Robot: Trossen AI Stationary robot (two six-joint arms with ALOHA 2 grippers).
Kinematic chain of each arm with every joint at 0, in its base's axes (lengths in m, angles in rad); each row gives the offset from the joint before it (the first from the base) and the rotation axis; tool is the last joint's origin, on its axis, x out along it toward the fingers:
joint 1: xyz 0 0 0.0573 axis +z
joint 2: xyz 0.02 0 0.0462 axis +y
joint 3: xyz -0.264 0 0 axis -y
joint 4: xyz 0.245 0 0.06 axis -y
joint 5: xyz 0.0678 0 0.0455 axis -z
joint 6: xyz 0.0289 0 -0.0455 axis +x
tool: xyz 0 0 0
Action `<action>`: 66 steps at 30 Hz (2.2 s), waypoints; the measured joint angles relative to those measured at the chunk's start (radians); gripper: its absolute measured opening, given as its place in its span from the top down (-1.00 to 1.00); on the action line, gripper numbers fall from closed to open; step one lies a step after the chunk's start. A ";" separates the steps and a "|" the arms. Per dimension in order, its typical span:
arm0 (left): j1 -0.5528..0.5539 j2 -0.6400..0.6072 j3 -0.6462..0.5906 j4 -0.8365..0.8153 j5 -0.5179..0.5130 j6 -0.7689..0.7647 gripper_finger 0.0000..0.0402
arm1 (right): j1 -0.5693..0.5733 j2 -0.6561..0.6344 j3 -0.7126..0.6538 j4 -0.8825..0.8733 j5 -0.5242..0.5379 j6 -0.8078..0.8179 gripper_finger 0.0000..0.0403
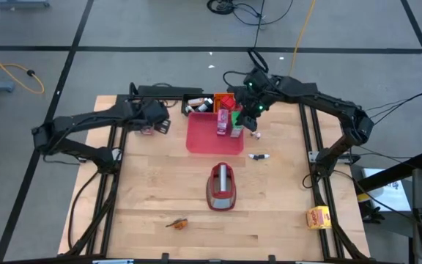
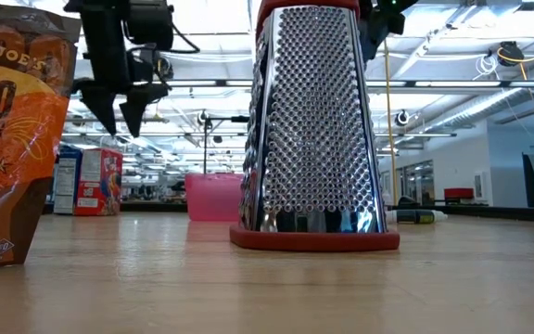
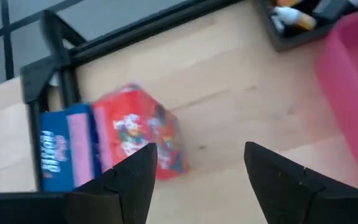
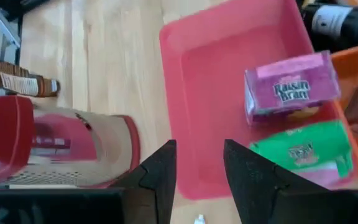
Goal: Pick & Place Kitchen Items
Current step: Put the red cereal box into the pink bin
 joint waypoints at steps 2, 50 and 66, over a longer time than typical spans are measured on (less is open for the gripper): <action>0.041 -0.003 0.000 -0.009 -0.001 0.018 -0.21 | 0.007 0.000 -0.008 0.016 0.015 0.000 0.39; 0.175 0.187 0.001 -0.024 0.019 0.067 0.95 | 0.009 0.000 -0.053 0.067 0.022 -0.011 0.43; 0.034 0.178 0.262 -0.168 -0.018 0.116 0.99 | 0.008 0.000 -0.053 0.090 0.022 -0.014 0.43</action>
